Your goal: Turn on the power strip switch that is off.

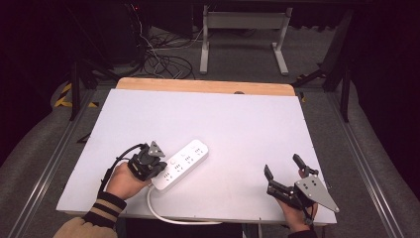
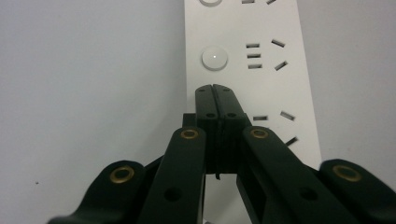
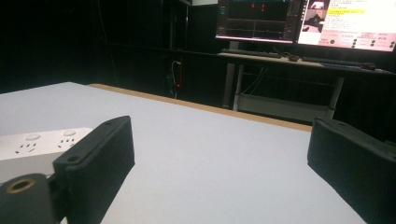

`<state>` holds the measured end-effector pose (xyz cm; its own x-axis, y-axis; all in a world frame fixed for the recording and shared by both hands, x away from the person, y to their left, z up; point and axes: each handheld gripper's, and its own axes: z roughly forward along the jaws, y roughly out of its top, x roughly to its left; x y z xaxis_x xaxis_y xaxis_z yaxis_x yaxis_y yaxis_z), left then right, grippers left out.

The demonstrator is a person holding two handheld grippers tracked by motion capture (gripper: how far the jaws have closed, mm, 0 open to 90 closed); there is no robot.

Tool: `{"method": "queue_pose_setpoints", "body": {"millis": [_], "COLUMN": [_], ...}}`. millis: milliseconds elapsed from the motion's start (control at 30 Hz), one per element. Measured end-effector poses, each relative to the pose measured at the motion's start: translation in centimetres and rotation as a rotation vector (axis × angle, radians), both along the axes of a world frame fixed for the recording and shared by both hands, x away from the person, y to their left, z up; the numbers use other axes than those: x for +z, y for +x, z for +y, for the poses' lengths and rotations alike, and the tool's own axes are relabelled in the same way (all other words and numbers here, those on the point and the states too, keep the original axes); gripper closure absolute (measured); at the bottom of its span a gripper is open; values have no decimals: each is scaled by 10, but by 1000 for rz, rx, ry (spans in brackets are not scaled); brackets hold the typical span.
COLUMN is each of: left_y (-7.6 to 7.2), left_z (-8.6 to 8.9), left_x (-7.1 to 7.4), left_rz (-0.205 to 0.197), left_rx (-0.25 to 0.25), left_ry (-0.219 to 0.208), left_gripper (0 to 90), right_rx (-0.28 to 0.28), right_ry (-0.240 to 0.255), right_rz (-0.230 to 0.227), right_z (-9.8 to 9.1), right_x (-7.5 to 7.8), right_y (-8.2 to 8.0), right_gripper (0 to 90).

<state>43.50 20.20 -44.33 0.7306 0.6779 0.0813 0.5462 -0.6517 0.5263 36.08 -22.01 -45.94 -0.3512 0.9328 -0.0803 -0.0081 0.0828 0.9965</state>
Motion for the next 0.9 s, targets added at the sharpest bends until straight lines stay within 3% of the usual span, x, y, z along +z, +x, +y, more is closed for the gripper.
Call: {"method": "queue_pose_setpoints", "body": {"millis": [367,600,733,800,900], "left_y": [-2,-8,-12,-17,-24], "left_z": [0,10,13,18,26], "left_x": [-2,-11,-16,-16,-8], "left_rz": [-28,-91,-137,-224,-343], "left_rx": [-12,-36,-41,-40,-15], "left_ry": [2,-123,-155,-201,-310], "left_gripper": [900,900,900,900,900], "right_rx": [3,-2,-4,-4,-2], "right_ry": [-4,2,-1,1,4], "right_rz": [0,-5,-5,-2,-4], "right_z": [0,-2,-2,-1,-2], "right_x": [0,1,0,1,1], "right_y": [0,0,0,0,-1], "right_gripper": [80,82,82,82,81]}}
